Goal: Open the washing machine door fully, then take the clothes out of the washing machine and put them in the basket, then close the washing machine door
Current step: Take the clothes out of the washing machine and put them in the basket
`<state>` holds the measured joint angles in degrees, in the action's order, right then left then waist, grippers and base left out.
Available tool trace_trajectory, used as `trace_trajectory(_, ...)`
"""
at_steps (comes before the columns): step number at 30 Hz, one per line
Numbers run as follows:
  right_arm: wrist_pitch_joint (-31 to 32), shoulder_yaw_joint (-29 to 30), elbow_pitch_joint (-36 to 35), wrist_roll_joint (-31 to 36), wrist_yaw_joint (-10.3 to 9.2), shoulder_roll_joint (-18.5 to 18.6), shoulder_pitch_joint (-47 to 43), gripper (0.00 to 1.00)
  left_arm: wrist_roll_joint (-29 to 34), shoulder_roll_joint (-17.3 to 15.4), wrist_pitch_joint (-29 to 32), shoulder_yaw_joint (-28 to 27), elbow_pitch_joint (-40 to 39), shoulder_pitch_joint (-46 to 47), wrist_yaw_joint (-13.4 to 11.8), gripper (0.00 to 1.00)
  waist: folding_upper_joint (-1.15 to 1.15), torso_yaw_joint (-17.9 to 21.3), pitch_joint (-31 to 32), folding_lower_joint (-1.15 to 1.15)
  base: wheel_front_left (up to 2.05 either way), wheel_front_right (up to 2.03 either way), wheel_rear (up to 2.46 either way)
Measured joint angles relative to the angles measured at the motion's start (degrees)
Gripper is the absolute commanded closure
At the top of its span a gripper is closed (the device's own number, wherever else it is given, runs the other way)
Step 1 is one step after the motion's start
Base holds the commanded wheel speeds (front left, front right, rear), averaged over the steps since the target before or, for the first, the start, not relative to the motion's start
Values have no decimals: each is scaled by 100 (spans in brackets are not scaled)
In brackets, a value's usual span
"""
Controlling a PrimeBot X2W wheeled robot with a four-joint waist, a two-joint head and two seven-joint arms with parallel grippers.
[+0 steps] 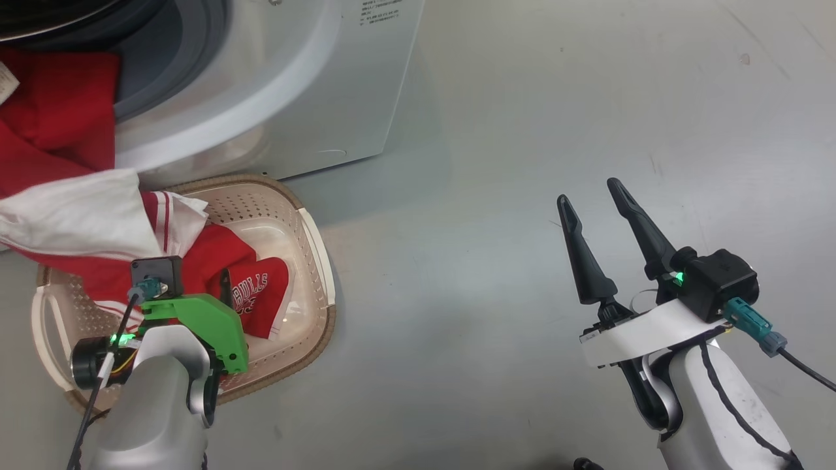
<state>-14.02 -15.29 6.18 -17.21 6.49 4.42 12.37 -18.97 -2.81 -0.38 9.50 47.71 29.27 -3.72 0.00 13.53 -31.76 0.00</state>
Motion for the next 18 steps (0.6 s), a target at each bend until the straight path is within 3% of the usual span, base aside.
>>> trace_trajectory(18,-16,142,250,4,0,63,-110,0,114,57,-1283,135,57,-28,-7,0,0,-348,583,0,0,0,0)
